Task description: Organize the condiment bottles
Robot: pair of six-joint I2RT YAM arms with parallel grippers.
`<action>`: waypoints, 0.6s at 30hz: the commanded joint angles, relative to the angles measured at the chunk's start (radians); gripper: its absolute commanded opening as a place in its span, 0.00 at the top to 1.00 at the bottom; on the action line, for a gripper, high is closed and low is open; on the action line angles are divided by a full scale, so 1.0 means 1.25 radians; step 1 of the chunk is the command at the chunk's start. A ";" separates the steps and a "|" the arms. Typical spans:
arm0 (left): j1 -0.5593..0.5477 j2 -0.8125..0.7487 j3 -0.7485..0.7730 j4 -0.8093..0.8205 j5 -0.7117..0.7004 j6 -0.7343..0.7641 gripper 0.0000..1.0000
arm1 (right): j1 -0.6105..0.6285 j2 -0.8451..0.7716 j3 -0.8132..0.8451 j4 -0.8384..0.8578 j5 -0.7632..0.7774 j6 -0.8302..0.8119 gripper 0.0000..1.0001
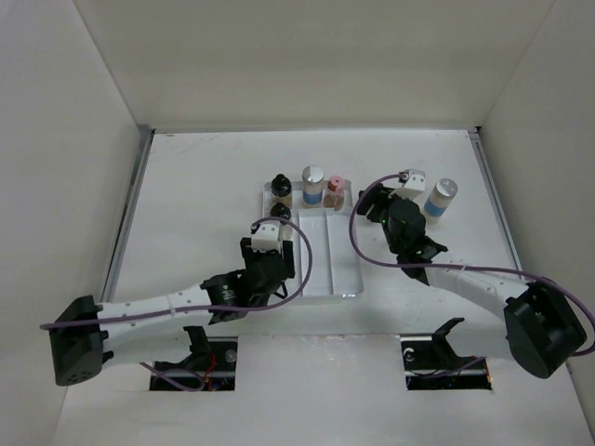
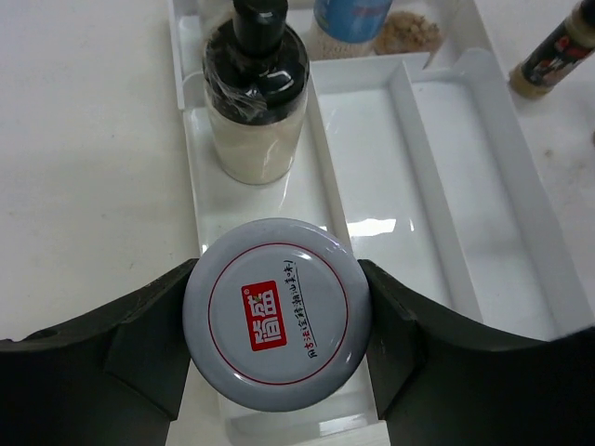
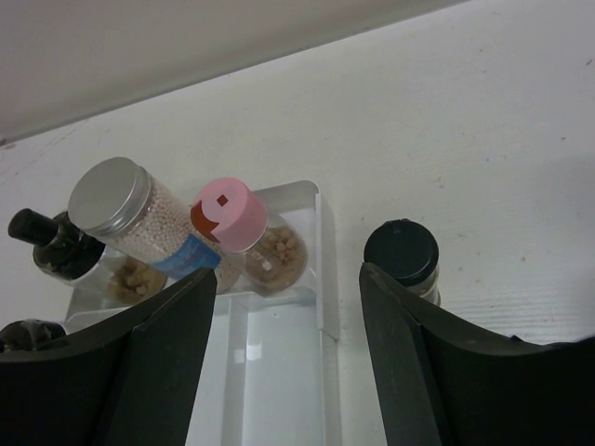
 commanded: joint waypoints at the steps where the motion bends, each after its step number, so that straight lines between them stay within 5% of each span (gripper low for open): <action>1: 0.003 0.058 0.013 0.143 -0.031 0.029 0.61 | -0.005 -0.011 0.007 0.034 0.022 -0.012 0.31; 4: 0.014 0.128 -0.008 0.203 -0.006 0.043 0.61 | -0.004 -0.020 0.009 0.020 0.094 -0.038 0.30; 10: 0.003 0.212 -0.036 0.257 -0.011 0.044 0.51 | -0.009 0.023 0.076 -0.087 0.163 -0.099 0.03; 18: 0.008 0.166 -0.052 0.251 -0.033 0.048 0.09 | -0.076 0.124 0.165 -0.197 0.116 -0.088 0.04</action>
